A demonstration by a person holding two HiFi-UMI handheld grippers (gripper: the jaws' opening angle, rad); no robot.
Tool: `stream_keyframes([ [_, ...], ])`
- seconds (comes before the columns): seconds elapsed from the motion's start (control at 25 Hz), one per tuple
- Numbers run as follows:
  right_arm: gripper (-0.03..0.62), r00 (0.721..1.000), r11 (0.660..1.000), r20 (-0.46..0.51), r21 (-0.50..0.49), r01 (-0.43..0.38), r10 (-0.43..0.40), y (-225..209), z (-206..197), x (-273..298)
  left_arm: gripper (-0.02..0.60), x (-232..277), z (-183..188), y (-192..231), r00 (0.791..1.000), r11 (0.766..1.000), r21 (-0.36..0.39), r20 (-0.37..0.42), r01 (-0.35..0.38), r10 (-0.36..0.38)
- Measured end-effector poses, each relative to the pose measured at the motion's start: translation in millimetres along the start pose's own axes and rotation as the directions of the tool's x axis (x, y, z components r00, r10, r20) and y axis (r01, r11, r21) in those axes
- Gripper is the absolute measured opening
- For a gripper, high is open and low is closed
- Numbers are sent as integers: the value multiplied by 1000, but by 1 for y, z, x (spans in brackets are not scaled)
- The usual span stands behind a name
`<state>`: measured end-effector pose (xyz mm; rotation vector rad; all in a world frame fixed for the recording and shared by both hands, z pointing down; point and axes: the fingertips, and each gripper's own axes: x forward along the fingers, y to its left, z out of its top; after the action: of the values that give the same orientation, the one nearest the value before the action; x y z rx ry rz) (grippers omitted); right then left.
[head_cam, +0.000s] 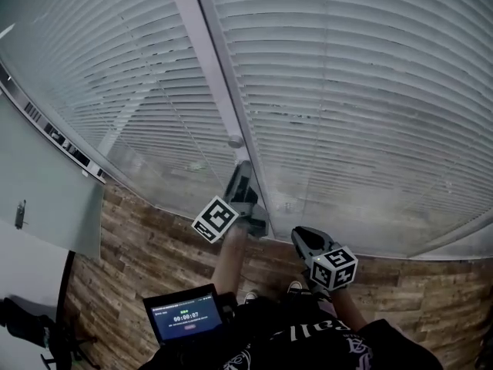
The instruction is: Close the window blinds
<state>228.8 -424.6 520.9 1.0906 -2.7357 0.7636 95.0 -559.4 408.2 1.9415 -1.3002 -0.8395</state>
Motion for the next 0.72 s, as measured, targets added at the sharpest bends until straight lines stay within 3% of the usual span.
stream_keyframes([
  [0.04,49,1000,1000,2,2,6,-6,0,0,-2,126,0,0,0,1000,1000,-3,3,2,-2],
  [0.12,49,1000,1000,5,7,23,-23,-1,-2,-5,126,-1,6,-1,1000,986,165,-13,-14,16],
  [0.24,49,999,999,13,14,47,-47,2,-4,-7,126,-15,15,-11,999,932,362,-40,30,-17],
  [0.36,49,997,997,24,15,77,-77,6,-6,-5,116,-45,2,-3,989,837,541,-151,79,5],
  [0.44,49,994,994,35,19,105,-105,12,-10,-3,9,-69,-17,10,968,767,628,-249,134,35],
  [0.48,49,992,993,43,23,120,-121,17,-14,-1,5,-82,-25,17,953,743,648,-299,170,43],
  [0.56,49,986,988,64,33,153,-155,37,-22,3,5,-112,-36,29,920,725,644,-390,244,36],
  [0.72,49,970,977,113,48,210,-214,96,-44,9,5,-181,-34,42,870,736,582,-494,345,-16],
])
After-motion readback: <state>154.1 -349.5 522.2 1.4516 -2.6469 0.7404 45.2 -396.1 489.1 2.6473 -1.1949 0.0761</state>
